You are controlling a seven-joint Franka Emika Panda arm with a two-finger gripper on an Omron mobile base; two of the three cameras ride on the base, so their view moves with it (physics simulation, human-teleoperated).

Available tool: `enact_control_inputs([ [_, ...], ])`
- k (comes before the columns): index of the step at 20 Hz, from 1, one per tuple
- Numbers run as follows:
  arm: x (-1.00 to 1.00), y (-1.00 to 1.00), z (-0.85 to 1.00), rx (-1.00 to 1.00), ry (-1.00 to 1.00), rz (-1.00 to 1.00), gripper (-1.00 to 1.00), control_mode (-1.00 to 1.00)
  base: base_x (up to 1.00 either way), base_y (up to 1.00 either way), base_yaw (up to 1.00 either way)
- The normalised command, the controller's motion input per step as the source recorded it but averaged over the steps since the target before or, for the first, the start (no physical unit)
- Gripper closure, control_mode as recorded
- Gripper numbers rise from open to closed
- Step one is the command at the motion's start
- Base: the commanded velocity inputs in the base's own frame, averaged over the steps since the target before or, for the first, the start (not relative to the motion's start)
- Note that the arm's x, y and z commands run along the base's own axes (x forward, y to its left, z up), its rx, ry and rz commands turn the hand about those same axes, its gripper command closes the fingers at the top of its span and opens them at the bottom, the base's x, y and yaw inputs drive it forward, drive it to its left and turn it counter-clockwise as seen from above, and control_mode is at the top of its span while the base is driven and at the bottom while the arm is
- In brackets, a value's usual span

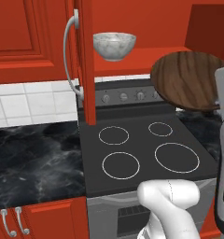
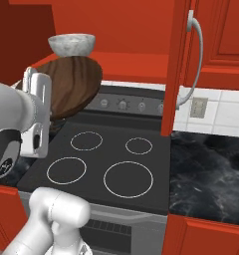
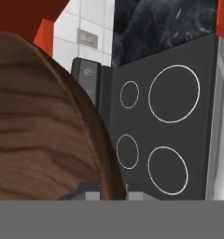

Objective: Open the cabinet. Pick the bowls from the counter and place them in the cabinet. Then close the cabinet.

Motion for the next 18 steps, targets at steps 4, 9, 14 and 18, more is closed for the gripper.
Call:
enact_control_inputs([
  [4, 0.33, -0.02, 0.07, 0.00, 0.00, 0.00, 1.00, -1.00, 0.00, 0.00, 0.00],
  [9, 0.46, -0.25, 0.08, 0.02, -0.01, 0.00, 1.00, -1.00, 0.00, 0.00, 0.00],
  [14, 0.53, -0.19, 0.04, 0.02, -0.02, 0.00, 1.00, -1.00, 0.00, 0.00, 0.00],
  [18, 0.56, -0.10, 0.03, 0.00, -0.05, 0.00, 1.00, -1.00, 0.00, 0.00, 0.00],
])
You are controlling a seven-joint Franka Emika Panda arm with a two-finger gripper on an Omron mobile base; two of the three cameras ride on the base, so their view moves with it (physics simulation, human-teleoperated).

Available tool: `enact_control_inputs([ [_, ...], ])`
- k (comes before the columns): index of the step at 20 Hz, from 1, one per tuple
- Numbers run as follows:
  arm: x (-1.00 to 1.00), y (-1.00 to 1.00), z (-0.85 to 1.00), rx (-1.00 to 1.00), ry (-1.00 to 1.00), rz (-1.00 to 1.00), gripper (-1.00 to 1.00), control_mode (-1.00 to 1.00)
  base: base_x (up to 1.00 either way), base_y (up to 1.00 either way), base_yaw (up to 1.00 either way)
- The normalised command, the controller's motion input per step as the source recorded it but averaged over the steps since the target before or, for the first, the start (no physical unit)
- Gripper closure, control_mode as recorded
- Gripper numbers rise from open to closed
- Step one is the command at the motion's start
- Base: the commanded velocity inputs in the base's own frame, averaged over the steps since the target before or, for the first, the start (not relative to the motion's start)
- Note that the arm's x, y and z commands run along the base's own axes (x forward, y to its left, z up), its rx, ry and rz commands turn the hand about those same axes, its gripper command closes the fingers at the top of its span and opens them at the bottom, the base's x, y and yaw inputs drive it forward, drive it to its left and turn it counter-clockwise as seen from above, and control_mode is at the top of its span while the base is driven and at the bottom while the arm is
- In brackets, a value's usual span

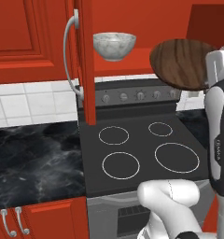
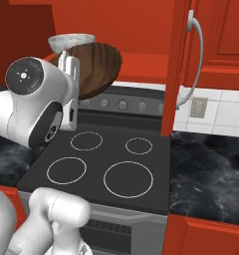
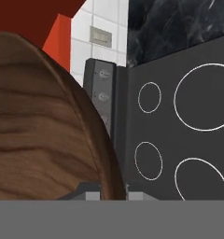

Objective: Open the cabinet. Pick the bowls from the counter and place them in the cabinet. Then close the cabinet.

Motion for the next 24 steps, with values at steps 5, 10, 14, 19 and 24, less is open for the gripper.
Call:
enact_control_inputs([
  [5, 0.48, 0.00, 0.13, 0.00, -0.13, -0.04, 1.00, -1.00, 0.00, 0.00, 0.00],
  [10, 0.43, -0.12, 0.24, 0.01, -0.10, -0.07, 1.00, -1.00, 0.00, 0.00, 0.00],
  [14, 0.46, -0.13, 0.18, 0.02, -0.03, -0.08, 1.00, -1.00, 0.00, 0.00, 0.00],
  [19, 0.48, -0.09, 0.08, 0.01, 0.00, -0.05, 1.00, -1.00, 0.00, 0.00, 0.00],
  [24, 0.47, -0.18, 0.03, 0.02, 0.00, 0.00, 1.00, -1.00, 0.00, 0.00, 0.00],
])
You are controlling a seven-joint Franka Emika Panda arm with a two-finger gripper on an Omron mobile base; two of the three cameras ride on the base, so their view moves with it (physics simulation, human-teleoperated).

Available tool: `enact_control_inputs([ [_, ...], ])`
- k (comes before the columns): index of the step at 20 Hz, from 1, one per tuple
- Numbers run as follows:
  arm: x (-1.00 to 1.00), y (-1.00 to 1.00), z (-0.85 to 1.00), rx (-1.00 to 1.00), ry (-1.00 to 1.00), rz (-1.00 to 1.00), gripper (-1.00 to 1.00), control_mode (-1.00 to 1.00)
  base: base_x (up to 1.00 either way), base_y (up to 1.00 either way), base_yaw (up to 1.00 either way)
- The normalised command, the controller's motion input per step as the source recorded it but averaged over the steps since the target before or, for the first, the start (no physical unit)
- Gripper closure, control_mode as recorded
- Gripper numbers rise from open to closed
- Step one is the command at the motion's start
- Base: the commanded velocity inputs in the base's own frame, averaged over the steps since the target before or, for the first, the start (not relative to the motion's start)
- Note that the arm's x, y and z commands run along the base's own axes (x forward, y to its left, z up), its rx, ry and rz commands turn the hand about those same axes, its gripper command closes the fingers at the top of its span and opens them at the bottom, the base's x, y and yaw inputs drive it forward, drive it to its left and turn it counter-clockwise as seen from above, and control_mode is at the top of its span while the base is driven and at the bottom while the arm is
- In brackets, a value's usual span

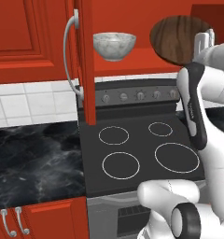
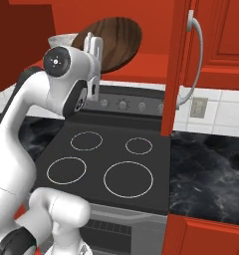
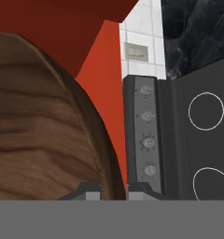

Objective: Open the cabinet. Pick the bowls from the counter and place them in the cabinet. Then close the cabinet.

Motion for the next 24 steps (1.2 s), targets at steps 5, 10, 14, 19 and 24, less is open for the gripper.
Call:
enact_control_inputs([
  [5, 0.30, -0.32, 0.10, 0.09, 0.01, 0.00, 1.00, -1.00, 0.00, 0.00, 0.00],
  [10, 0.12, -0.36, 0.02, 0.14, 0.11, 0.00, 1.00, -1.00, 0.00, 0.00, 0.00],
  [14, 0.07, -0.14, 0.00, 0.08, 0.14, 0.00, 1.00, -1.00, 0.00, 0.00, 0.00],
  [19, 0.20, 0.00, 0.00, 0.00, 0.06, 0.00, 1.00, -1.00, 0.00, 0.00, 0.00],
  [24, 0.23, 0.02, 0.00, 0.00, 0.00, 0.00, 1.00, -1.00, 0.00, 0.00, 0.00],
])
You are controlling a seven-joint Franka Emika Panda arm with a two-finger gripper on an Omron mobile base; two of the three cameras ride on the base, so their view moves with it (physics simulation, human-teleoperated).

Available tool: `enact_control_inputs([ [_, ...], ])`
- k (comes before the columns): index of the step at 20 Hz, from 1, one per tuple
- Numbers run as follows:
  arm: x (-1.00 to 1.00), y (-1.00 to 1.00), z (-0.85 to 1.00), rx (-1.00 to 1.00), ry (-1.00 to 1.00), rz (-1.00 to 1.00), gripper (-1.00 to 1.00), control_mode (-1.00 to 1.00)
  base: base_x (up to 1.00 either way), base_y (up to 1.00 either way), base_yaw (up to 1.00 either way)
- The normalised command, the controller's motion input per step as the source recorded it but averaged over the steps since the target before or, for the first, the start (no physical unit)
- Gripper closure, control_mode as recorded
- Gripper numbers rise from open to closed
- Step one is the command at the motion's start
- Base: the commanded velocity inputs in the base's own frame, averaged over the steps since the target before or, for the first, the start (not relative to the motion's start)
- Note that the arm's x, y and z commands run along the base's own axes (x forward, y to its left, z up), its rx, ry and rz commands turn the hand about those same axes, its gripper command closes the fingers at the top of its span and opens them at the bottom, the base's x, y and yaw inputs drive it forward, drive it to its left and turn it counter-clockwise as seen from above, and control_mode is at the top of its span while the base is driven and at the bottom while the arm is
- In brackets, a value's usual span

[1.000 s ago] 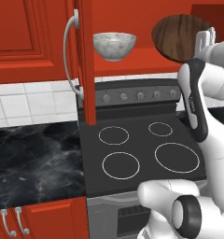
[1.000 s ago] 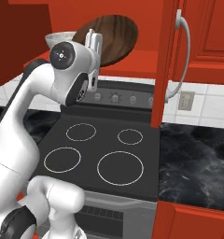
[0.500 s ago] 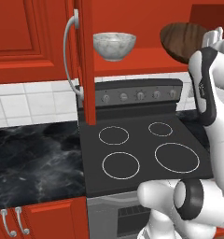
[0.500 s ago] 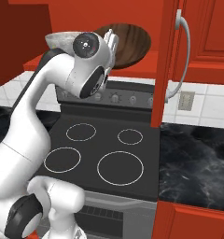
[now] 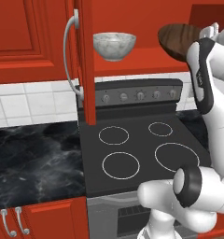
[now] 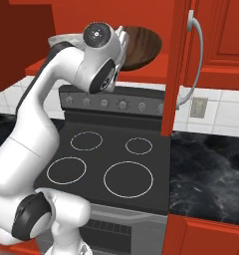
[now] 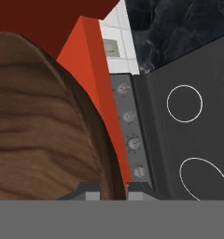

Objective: Open the cabinet. Pick the bowls from the counter and place them in the cabinet. Then close the cabinet.

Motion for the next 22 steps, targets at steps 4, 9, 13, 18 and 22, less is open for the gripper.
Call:
enact_control_inputs([
  [4, 0.27, 0.01, 0.00, 0.00, 0.00, 0.00, 1.00, -1.00, 0.00, 0.00, 0.00],
  [9, 0.25, 0.14, -0.04, 0.00, 0.00, 0.00, 1.00, -1.00, 0.00, 0.00, 0.00],
  [13, 0.23, 0.15, -0.12, 0.00, 0.08, 0.00, 1.00, -1.00, 0.00, 0.00, 0.00],
  [18, 0.04, 0.03, -0.02, 0.00, 0.12, 0.00, 1.00, -1.00, 0.00, 0.00, 0.00],
  [22, 0.19, 0.00, 0.00, 0.00, 0.02, 0.00, 1.00, -1.00, 0.00, 0.00, 0.00],
])
